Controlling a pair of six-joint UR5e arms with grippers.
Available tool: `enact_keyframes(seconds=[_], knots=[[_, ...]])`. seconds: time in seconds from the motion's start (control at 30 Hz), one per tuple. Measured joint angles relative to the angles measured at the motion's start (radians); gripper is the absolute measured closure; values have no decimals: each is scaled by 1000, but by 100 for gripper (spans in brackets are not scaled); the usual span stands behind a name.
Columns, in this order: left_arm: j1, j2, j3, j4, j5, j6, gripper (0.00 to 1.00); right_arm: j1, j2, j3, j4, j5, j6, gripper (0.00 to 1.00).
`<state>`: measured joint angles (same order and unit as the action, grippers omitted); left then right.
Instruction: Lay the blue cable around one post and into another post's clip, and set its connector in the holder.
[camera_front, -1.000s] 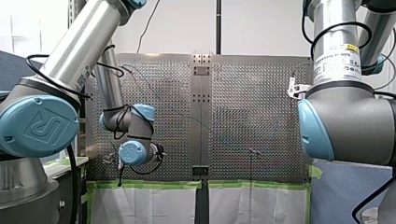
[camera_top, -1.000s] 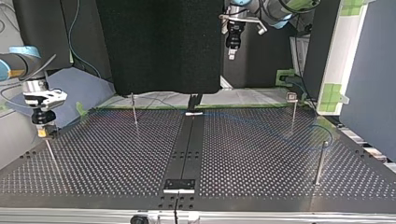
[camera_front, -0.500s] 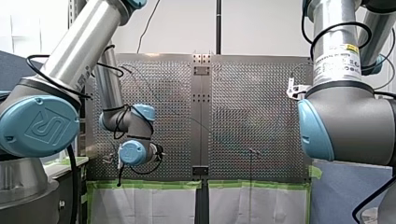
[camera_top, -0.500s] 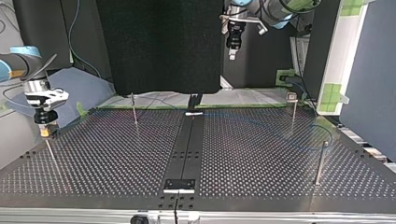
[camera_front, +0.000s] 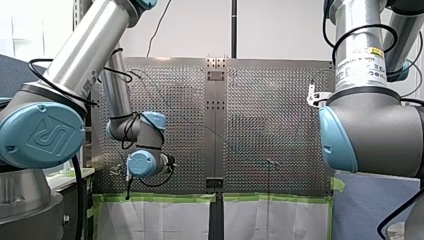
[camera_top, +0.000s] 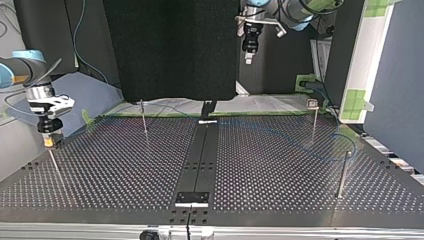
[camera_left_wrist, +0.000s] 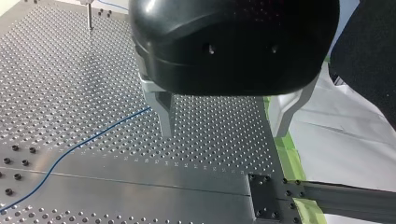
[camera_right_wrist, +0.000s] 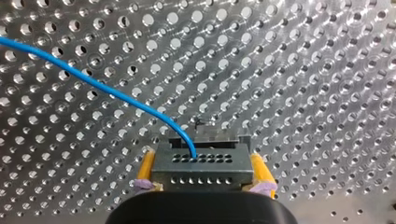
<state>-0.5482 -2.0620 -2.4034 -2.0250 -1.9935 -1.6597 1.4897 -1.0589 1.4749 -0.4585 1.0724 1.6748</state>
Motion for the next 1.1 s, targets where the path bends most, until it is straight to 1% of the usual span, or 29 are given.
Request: enact_keyframes(seconds=[0.17,0.3,0.67,1.1], knots=[[0,0,0,0,0,0,0,2,3,0,1,-1,-8,100],[0,0,0,0,0,-1,0,2,3,0,1,-2,-11,100],[1,0,0,0,0,0,0,3,6,-9,-23,-20,-1,100],[4,0,0,-2,0,0,0,4,6,-11,-26,-22,0,100]])
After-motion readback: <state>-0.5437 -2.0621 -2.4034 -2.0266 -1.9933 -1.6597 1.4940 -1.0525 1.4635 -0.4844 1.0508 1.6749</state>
